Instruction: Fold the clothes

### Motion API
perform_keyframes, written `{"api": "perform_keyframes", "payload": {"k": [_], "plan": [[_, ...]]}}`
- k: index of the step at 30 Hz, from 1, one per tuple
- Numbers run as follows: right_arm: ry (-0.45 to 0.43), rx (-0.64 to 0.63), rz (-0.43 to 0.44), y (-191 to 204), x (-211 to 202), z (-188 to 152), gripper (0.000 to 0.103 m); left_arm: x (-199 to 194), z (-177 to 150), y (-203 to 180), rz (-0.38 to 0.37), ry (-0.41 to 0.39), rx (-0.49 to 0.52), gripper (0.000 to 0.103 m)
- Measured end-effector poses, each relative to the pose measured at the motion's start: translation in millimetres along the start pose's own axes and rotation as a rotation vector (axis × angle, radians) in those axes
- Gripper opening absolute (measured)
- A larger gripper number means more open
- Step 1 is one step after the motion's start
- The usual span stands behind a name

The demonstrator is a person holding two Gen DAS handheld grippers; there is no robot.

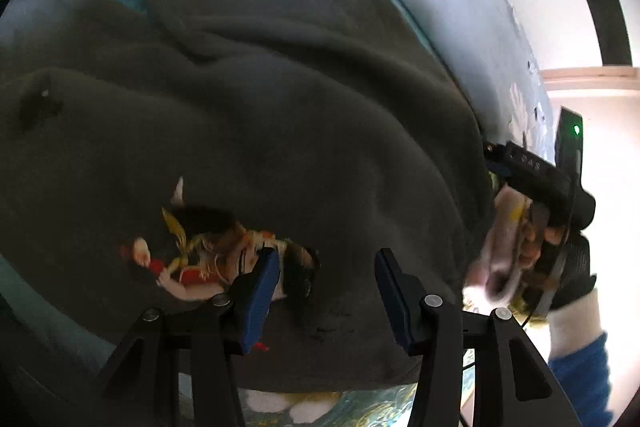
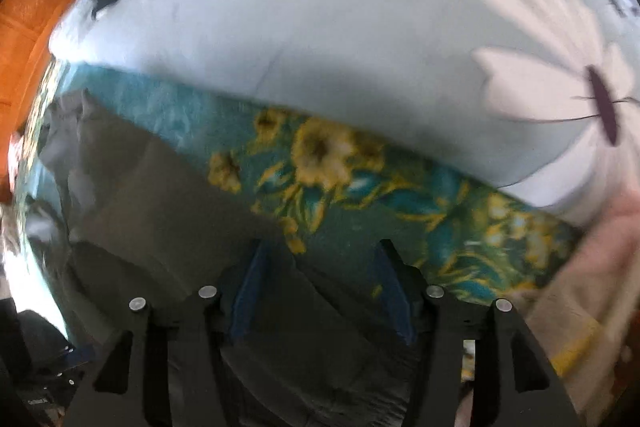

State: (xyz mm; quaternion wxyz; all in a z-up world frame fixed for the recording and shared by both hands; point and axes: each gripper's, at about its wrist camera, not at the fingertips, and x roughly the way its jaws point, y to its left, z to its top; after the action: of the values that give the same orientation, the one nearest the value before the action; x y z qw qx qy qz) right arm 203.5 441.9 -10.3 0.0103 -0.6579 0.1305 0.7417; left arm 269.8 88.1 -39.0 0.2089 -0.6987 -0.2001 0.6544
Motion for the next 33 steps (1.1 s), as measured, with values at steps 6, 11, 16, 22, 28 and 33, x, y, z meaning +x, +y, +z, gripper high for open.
{"api": "perform_keyframes", "payload": {"k": [6, 11, 16, 22, 28, 33], "plan": [[0.02, -0.03, 0.025, 7, 2, -10, 0.059, -6, -5, 2, 0.017, -0.024, -0.001, 0.054], [0.035, -0.057, 0.008, 21, -1, -25, 0.044, -12, -8, 0, 0.019, -0.039, 0.002, 0.054], [0.002, -0.135, -0.126, 37, -23, -32, 0.008, -21, -12, -3, 0.013, -0.041, -0.007, 0.054], [-0.087, -0.003, -0.223, 20, -46, -13, 0.005, -33, -27, -1, 0.03, -0.036, 0.006, 0.054], [-0.133, -0.011, -0.234, 36, -61, -36, 0.009, -51, -34, 2, 0.005, -0.066, -0.017, 0.054], [-0.259, -0.049, -0.105, 66, -117, -74, 0.02, -66, -29, 10, -0.02, -0.1, -0.045, 0.054]]}}
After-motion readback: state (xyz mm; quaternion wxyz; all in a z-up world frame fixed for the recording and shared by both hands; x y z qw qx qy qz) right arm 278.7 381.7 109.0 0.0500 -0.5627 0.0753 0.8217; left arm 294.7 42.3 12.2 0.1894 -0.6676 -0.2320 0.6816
